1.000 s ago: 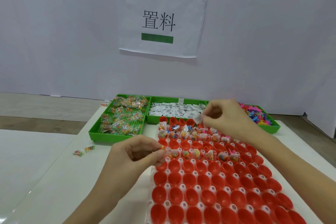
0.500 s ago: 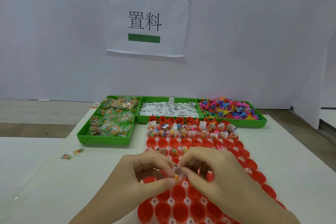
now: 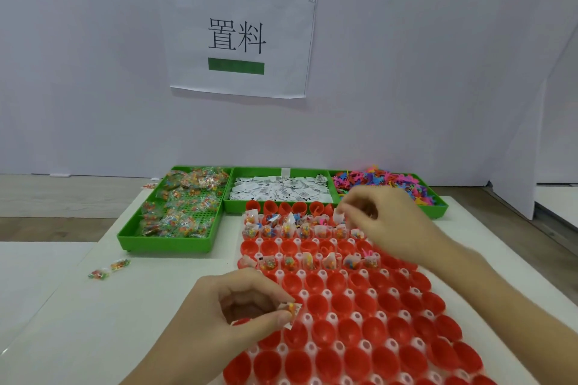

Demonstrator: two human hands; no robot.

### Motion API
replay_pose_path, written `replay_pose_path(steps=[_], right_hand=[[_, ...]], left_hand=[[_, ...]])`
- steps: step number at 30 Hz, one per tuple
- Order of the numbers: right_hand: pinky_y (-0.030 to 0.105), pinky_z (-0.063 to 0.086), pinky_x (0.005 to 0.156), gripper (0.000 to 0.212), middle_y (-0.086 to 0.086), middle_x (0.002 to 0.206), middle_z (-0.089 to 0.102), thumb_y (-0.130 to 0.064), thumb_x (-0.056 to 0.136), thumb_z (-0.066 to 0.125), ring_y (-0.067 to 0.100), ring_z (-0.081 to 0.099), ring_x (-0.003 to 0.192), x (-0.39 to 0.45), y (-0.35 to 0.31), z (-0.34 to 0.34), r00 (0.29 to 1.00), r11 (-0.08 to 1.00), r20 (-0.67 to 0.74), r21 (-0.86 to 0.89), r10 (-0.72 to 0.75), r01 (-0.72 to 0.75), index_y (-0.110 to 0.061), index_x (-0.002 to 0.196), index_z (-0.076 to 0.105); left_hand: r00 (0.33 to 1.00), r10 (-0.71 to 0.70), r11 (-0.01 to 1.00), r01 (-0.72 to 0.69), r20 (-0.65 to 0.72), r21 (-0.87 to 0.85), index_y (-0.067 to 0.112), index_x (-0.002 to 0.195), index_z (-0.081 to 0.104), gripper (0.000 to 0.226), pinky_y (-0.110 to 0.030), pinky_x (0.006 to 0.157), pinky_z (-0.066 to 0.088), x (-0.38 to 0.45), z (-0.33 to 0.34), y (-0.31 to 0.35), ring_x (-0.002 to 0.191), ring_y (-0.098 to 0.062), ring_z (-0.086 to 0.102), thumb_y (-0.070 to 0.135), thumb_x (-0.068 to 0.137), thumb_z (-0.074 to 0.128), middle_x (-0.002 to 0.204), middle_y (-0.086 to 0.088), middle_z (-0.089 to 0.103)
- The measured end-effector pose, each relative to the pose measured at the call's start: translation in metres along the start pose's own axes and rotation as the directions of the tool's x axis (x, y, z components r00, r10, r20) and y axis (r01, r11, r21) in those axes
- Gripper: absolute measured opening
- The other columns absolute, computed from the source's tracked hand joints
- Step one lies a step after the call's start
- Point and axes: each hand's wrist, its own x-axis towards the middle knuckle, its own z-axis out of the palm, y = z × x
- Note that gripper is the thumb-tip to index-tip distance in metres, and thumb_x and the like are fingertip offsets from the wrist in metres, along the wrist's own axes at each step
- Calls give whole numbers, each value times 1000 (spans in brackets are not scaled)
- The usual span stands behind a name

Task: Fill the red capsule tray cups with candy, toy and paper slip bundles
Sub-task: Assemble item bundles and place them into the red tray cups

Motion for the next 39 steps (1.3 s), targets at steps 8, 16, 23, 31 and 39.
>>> replay_pose_path(steps=[8, 16, 23, 31, 39], right_hand=[[25, 47, 80, 25, 12, 118, 72, -5, 102, 53, 24, 69, 94, 77, 112, -10, 991, 915, 1, -385, 133, -122, -11, 107, 77], [22, 46, 82, 27, 7, 125, 62, -5, 96, 65, 21, 67, 103, 98, 137, 2, 990, 812, 122, -583, 75, 11, -17, 116, 77], [31, 47, 68, 11, 8, 109, 57, -5, 96, 63, 23, 61, 93, 105, 134, 12, 982, 620, 188, -773, 19, 136, -11, 103, 68], [27, 47, 68, 18, 6, 92, 68, -18, 99, 60, 20, 64, 81, 95, 127, 7, 996, 878, -76, -473, 38, -70, -6, 91, 71], [20, 50, 69, 9, -3, 78, 76, -21, 94, 70, 5, 68, 72, 16, 51, -4, 910, 822, -237, 544, 341, -167, -21, 89, 77]], left_hand=[[999, 7, 1000, -6, -43, 26, 16, 87, 82, 19, -24, 75, 59, 3, -2, -1, 78, -26, 75, 17, 70, 88, 80, -15, 76], [999, -6, 999, 7, -37, 32, 13, 87, 82, 19, -26, 76, 61, 5, -3, -4, 78, -30, 75, 11, 69, 88, 80, -19, 75], [999, -7, 999, 8, -43, 35, 12, 87, 82, 20, -24, 74, 60, 4, -3, -3, 77, -28, 75, 13, 67, 87, 79, -17, 75], [997, 1, 1000, 1, -76, 21, 10, 86, 81, 21, -21, 72, 58, 5, -5, -1, 73, -24, 74, 14, 66, 87, 78, -16, 75], [992, -26, 998, 18, -127, -61, 6, 82, 80, 20, -20, 72, 58, 5, -3, 4, 80, -30, 77, 10, 64, 88, 86, -19, 75]])
